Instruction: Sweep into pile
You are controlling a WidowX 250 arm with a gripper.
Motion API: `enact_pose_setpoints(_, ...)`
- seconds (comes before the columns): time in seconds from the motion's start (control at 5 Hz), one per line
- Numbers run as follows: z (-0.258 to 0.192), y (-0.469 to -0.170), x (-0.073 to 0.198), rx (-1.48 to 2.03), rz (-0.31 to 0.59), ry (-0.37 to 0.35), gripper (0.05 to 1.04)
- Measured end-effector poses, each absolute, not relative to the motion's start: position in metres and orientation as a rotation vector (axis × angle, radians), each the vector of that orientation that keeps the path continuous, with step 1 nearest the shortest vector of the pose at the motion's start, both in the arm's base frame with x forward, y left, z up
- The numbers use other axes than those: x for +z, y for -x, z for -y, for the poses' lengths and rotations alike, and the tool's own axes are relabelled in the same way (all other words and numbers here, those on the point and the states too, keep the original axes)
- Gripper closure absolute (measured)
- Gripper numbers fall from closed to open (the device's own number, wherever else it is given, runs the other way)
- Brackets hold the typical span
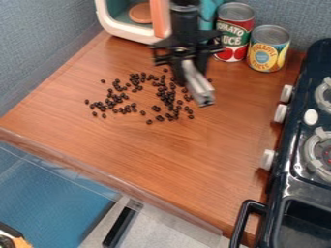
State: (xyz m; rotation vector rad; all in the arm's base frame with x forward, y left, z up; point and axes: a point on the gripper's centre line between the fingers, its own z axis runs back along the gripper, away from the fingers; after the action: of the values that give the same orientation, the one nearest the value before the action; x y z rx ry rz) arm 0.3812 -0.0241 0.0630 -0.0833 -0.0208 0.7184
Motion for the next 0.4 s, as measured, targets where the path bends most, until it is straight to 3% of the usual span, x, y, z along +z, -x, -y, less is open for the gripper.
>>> enact_pose_setpoints(0.4, 0.058, -0.420, 0.046, 0.628, 0.091, 0.067, 0.694)
